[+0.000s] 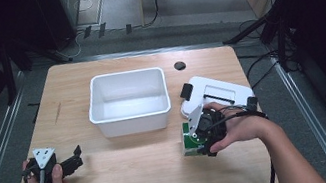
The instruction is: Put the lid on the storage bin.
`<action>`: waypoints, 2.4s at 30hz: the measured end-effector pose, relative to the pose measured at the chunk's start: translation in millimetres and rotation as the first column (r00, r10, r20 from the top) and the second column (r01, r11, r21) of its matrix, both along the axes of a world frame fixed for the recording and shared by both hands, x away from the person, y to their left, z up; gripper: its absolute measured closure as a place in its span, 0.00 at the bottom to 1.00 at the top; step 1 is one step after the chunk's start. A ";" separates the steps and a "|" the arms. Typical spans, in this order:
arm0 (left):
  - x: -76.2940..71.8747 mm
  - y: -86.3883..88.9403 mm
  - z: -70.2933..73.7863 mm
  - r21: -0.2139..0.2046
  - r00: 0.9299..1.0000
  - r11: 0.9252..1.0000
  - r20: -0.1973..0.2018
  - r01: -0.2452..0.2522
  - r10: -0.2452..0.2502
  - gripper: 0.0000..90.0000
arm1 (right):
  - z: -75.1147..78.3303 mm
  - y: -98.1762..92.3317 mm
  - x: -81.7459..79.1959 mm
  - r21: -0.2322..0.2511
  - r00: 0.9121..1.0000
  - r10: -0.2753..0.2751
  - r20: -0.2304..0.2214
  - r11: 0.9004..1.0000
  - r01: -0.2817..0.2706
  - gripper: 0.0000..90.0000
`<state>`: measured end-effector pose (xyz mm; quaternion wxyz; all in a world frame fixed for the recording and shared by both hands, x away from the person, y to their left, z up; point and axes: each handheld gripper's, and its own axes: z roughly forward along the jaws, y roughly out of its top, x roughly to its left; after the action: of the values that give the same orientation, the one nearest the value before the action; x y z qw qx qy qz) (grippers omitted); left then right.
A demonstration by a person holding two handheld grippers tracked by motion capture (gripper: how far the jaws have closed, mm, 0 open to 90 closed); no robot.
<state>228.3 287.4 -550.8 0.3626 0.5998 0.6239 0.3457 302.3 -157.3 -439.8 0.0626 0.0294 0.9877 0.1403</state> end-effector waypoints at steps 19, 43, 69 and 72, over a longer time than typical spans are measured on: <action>0.2 0.3 0.0 -0.002 1.000 1.000 0.001 0.000 0.000 0.00 | 37.2 -3.1 18.1 -0.017 0.999 0.001 0.043 1.000 0.000 0.18; 0.6 0.9 -0.1 -0.006 1.000 1.000 -0.004 0.001 -0.001 0.00 | 74.9 -0.4 46.4 0.002 0.998 -0.018 0.063 1.000 0.018 0.18; 0.1 1.2 0.3 -0.007 1.000 1.000 -0.005 0.002 -0.002 0.00 | 96.8 28.7 81.6 0.023 0.998 -0.025 0.063 0.999 0.023 0.18; 0.1 1.3 0.2 -0.010 1.000 1.000 -0.003 0.002 -0.002 0.00 | 99.1 33.1 86.0 0.019 0.998 -0.020 0.058 1.000 0.019 0.18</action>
<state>228.4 288.7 -550.7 0.3651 0.5991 0.6254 0.3415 388.3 -124.2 -340.6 0.0924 0.0356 0.9838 0.1493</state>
